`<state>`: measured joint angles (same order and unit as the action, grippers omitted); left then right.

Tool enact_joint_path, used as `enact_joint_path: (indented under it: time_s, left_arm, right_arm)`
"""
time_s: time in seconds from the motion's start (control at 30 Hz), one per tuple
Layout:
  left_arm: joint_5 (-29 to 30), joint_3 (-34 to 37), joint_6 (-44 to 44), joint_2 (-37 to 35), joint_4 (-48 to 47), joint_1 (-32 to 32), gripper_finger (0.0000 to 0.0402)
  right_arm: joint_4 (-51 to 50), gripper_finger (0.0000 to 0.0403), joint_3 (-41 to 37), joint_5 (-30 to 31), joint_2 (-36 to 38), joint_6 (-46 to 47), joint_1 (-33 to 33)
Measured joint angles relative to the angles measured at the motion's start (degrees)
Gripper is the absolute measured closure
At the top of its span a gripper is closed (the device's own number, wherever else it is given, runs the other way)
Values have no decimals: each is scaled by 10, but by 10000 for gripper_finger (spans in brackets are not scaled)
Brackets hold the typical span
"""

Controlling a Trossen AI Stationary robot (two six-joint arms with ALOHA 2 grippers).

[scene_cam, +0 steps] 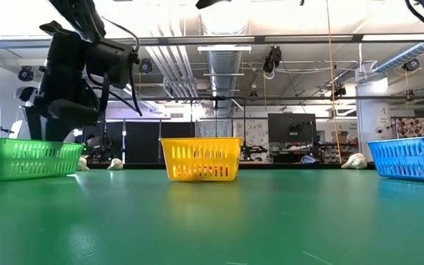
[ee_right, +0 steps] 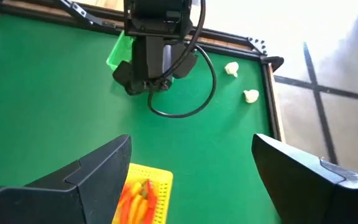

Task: Sort produce into baskets
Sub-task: Put the white garlic into the green bin

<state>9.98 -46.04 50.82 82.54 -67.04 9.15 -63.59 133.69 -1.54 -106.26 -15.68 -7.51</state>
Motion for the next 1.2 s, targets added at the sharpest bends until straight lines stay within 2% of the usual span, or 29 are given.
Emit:
enact_joint_path:
  time_s: [0.13, 0.27, 0.37, 0.47, 0.5, 0.57, 0.77, 0.9, 1.03, 1.2]
  left_arm:
    - [-1, 0, 95, 2, 8, -1, 167]
    - [1, -36, 100, -5, 4, -6, 168]
    - [73, -91, 117, -20, 3, -22, 169]
    - [198, -147, 133, -25, 7, -24, 169]
    - [227, -158, 134, -25, 5, -10, 169]
    - [242, -171, 114, -25, 8, 39, 169]
    - [230, -131, 75, -22, 69, 219, 169]
    - [209, -84, 84, -15, 130, 308, 169]
    - [193, -36, 163, -11, 193, 351, 169]
    - [214, 11, 323, -11, 257, 370, 169]
  right_arm:
    - [0, 78, 2, 1, 6, -46, -4]
    - [3, 78, 2, 0, 22, -45, -15]
    - [8, 78, 3, 1, 33, -35, -23]
    - [1, 78, 3, 2, 39, -27, -28]
    - [1, 78, 3, 1, 39, -23, -27]
    - [0, 78, 3, 1, 39, -23, -27]
    - [-9, 78, 2, 1, 39, -19, -26]
    - [-34, 78, 2, 1, 38, -19, -27]
    - [-32, 78, 2, 1, 38, -20, -27]
    - [-4, 78, 2, 1, 35, -34, -27]
